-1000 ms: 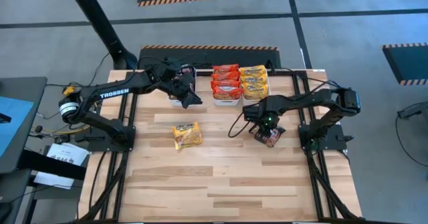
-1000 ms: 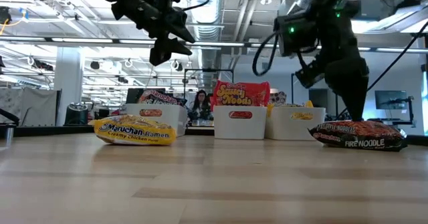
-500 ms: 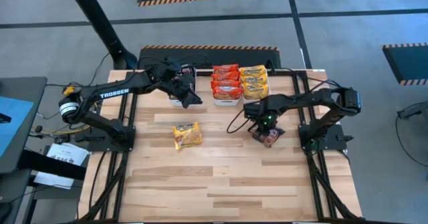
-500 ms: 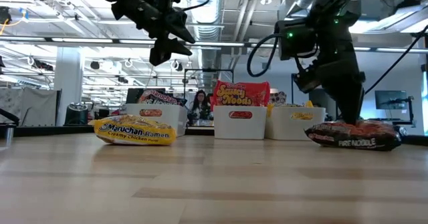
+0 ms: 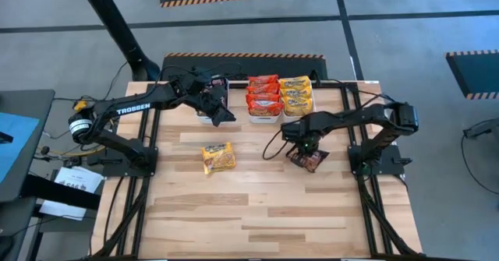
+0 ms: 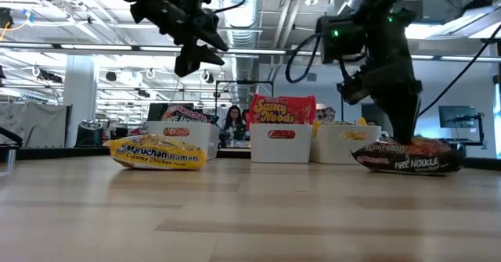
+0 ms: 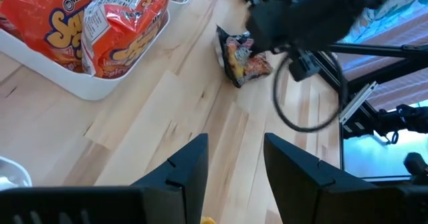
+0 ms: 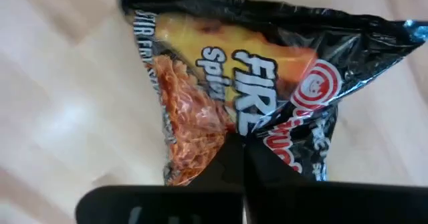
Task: Sort Maruchan noodles
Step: Put the black noodle pack into the left white bin
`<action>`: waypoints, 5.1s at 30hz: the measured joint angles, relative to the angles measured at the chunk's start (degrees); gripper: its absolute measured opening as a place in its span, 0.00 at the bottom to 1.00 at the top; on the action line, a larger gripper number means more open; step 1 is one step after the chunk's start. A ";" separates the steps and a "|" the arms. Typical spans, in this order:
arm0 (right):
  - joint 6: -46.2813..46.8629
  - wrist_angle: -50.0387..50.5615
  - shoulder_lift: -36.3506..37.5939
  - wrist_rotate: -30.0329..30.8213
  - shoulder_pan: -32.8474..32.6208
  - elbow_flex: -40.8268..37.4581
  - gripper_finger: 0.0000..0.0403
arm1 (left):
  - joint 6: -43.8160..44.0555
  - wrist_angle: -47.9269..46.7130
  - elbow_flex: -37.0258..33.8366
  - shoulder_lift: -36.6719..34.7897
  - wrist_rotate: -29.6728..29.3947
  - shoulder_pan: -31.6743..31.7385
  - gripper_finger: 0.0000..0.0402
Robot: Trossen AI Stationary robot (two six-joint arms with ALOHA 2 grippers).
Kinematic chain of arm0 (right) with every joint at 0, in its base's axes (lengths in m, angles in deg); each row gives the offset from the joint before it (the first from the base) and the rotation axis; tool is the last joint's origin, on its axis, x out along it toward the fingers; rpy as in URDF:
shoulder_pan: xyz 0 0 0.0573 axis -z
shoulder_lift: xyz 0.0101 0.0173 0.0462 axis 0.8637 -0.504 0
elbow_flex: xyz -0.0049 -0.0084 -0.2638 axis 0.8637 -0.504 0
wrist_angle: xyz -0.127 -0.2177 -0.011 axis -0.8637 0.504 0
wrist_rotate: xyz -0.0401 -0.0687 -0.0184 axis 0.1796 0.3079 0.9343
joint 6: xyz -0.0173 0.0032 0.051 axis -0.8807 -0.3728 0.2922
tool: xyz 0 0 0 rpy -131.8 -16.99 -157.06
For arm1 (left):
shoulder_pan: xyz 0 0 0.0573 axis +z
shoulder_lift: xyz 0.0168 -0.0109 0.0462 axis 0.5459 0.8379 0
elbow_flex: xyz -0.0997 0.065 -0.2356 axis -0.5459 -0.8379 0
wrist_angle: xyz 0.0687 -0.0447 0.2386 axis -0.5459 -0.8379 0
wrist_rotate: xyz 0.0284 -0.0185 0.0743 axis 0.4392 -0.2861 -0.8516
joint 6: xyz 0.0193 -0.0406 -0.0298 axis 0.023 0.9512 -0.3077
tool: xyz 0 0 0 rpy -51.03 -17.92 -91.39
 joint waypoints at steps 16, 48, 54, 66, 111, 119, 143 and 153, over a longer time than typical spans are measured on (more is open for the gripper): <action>-1.10 1.44 0.07 2.80 -8.27 18.54 0.00 | 0.61 -2.33 0.00 0.00 2.23 -0.02 0.33; -29.57 -6.57 0.22 16.07 -1.69 31.95 0.00 | 31.31 5.91 0.00 0.00 -4.49 -2.60 0.33; -29.79 -6.58 0.22 16.02 -1.16 31.95 0.00 | 29.58 11.11 -0.02 0.00 -5.95 -3.44 0.33; -32.25 -6.59 0.24 15.70 -0.81 31.95 0.00 | 29.55 15.34 -0.03 1.06 -7.72 -4.41 0.33; -38.47 -8.58 1.86 22.11 -4.79 32.00 0.00 | 26.12 21.57 -0.02 4.79 -4.88 -5.02 0.33; -41.67 -10.47 1.84 20.78 -3.87 32.00 0.00 | 25.33 22.28 -0.02 4.76 -1.03 -5.23 0.33; -41.45 -10.78 1.79 18.63 -3.52 31.97 0.03 | 16.33 26.50 -0.02 4.74 1.56 -5.94 0.01; -41.65 -12.03 1.73 22.60 -3.50 32.00 0.18 | 15.07 24.29 -0.02 3.55 7.90 -1.68 0.00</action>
